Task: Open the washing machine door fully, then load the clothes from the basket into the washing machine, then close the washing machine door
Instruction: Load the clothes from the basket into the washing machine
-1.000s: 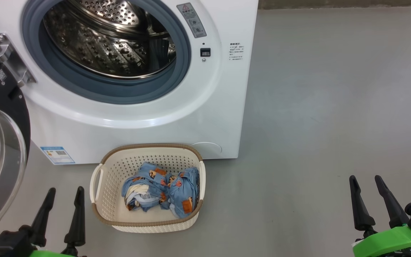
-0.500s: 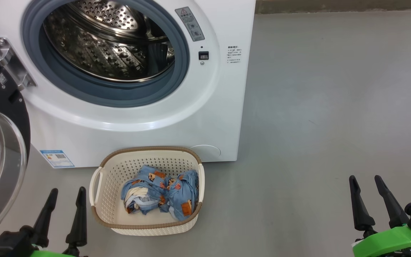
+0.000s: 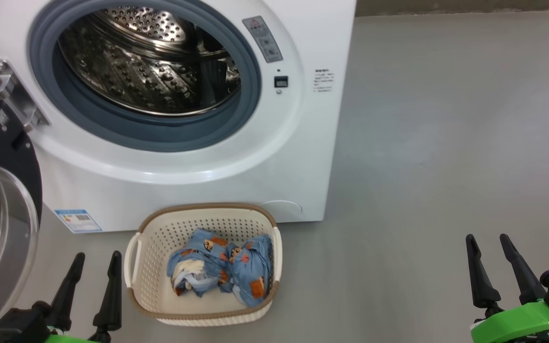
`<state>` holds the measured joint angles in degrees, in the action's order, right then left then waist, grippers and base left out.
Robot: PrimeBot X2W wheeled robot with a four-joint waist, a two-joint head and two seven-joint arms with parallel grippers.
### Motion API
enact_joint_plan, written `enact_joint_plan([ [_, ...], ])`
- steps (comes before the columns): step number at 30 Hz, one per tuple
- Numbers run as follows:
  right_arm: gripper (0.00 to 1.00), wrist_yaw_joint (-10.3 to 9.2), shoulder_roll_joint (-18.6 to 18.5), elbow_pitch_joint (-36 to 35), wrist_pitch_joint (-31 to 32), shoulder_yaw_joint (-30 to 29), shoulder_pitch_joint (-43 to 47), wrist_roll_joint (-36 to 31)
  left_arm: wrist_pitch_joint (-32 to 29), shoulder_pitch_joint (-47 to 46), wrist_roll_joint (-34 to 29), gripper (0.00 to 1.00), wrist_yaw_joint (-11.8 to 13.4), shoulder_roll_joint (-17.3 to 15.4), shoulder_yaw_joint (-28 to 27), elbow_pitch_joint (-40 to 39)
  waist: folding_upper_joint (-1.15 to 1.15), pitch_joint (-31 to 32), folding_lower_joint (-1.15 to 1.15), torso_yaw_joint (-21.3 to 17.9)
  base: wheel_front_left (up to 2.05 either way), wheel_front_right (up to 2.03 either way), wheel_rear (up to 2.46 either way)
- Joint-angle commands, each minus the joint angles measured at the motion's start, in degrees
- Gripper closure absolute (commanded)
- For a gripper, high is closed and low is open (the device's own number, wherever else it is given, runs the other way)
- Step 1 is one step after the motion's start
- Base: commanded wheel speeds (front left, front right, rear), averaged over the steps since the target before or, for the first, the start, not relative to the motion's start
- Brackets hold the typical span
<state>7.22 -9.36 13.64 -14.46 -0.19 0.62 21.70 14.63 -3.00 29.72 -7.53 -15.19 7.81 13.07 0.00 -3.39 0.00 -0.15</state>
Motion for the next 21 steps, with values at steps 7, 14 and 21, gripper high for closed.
enact_joint_plan([
  [7,0.0,0.26,-0.9,-1.5,-0.5,1.3,-1.4,0.3,0.4,-1.5,0.1,0.0,0.0,-1.6,-1.6,-1.7,0.0,-0.5,0.0,-0.1,0.76,-1.71,0.95],
  [14,0.0,0.26,-0.7,-1.6,-0.5,1.3,-1.7,0.3,0.4,-1.8,-0.4,0.0,0.0,-1.0,-1.6,-1.6,0.0,-1.0,0.0,0.0,0.45,-0.57,0.12],
  [21,0.0,0.26,-0.5,-1.7,-0.5,1.1,-1.9,0.2,0.4,-1.9,-0.6,0.0,0.0,-0.2,-1.7,-0.8,0.0,-1.6,0.0,0.2,0.0,0.0,0.0],
])
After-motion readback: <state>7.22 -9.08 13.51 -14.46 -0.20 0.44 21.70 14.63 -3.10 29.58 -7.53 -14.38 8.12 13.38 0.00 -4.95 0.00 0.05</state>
